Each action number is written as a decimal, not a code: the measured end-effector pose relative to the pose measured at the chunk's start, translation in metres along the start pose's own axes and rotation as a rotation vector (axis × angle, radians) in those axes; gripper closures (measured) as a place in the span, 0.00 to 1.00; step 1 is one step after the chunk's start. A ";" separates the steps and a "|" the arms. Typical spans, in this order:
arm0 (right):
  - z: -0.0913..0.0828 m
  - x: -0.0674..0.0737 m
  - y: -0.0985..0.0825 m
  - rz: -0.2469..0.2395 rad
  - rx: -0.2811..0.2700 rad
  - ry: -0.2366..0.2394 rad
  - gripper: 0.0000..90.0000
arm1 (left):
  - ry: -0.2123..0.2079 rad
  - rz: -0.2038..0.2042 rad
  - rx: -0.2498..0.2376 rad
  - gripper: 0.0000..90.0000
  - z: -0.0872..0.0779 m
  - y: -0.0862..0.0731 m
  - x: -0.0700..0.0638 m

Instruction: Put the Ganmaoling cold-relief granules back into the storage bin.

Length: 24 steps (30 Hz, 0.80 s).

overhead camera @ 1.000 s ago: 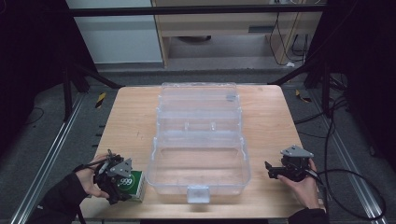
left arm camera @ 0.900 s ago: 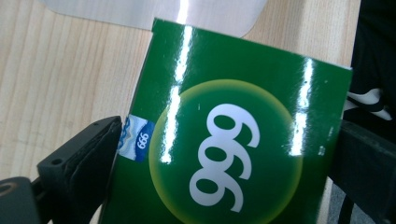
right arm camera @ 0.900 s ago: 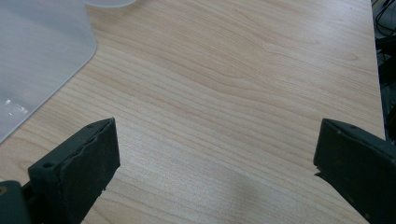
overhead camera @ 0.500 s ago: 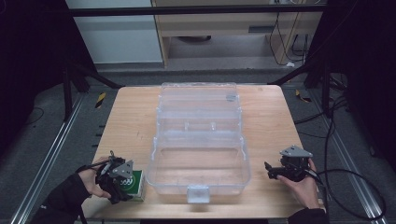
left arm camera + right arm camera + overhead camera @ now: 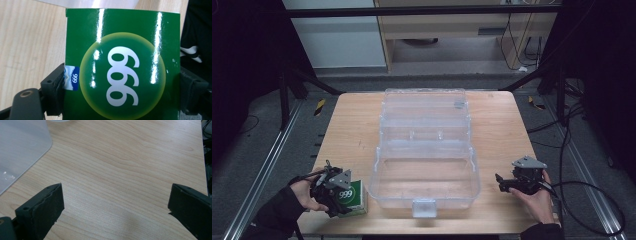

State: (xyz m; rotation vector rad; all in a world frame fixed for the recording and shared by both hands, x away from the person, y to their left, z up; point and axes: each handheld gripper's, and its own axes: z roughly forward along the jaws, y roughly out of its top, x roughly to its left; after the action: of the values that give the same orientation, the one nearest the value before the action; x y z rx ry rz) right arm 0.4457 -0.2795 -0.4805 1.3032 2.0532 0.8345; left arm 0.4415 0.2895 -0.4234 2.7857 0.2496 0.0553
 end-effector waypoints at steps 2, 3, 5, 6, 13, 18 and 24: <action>0.000 0.000 0.000 0.001 0.001 0.001 0.01 | 0.007 -0.007 -0.006 0.17 -0.007 0.000 -0.001; 0.000 0.000 0.000 0.001 0.001 0.001 0.01 | 0.013 -0.007 -0.010 0.17 -0.010 0.000 -0.001; 0.000 0.000 0.000 0.000 0.001 0.001 0.01 | 0.020 -0.008 -0.018 0.17 -0.017 0.001 -0.002; 0.000 0.000 0.000 0.003 0.002 0.002 0.01 | 0.029 -0.008 -0.021 0.17 -0.024 0.003 -0.002; 0.000 0.000 0.000 0.003 -0.002 0.001 0.01 | 0.052 -0.002 -0.020 0.17 -0.043 0.011 -0.002; -0.001 0.000 0.000 0.005 -0.004 0.004 0.01 | 0.063 0.002 -0.032 0.17 -0.061 0.020 -0.003; -0.002 -0.001 0.000 0.006 -0.004 0.002 0.01 | 0.073 0.006 -0.036 0.17 -0.076 0.029 -0.003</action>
State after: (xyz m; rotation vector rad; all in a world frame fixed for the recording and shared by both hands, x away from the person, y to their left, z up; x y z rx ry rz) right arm 0.4450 -0.2805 -0.4794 1.3075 2.0488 0.8425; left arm 0.4378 0.2870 -0.3418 2.7518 0.2557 0.1620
